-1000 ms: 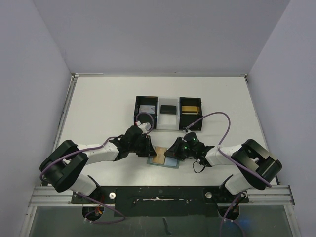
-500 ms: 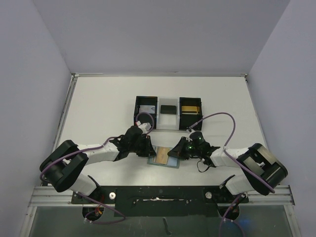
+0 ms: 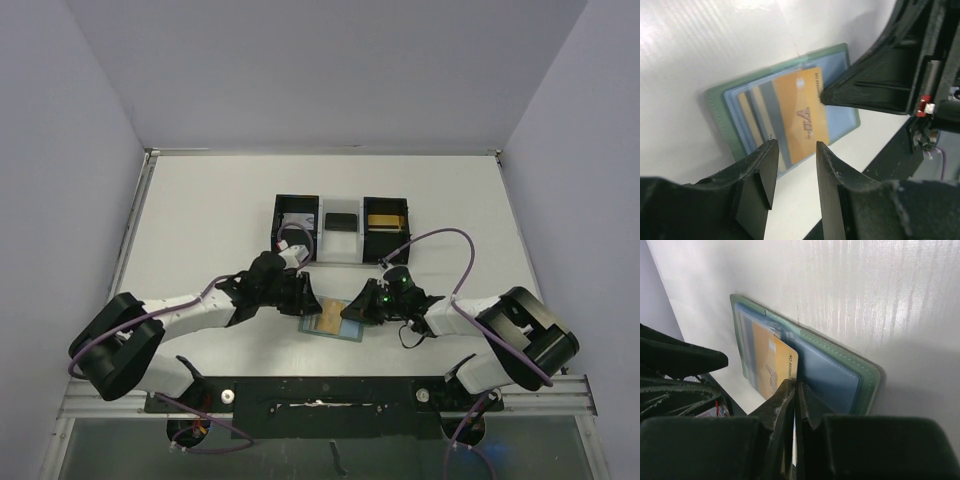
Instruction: Take the credit cards out of the card holder
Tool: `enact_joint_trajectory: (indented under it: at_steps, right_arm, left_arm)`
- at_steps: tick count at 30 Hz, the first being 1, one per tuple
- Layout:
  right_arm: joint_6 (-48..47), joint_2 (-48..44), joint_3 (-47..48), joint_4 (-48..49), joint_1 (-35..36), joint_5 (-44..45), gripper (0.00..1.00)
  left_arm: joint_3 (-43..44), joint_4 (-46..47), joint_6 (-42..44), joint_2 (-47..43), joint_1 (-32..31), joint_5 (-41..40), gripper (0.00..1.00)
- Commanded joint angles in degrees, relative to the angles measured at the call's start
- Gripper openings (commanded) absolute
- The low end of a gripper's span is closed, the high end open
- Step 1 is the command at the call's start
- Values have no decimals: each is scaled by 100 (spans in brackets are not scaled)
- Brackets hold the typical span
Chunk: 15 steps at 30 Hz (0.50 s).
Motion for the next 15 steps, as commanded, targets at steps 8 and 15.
enact_joint_trajectory:
  at_steps: [8,15]
  right_arm:
    - [-115,-36,266,-256,-47,238,4]
    - [120,115,44,340,84,320,17]
  left_arm:
    - [479,152,162,892,-2,591,20]
    - [1039,-1504,1028,1136,14,-58,8]
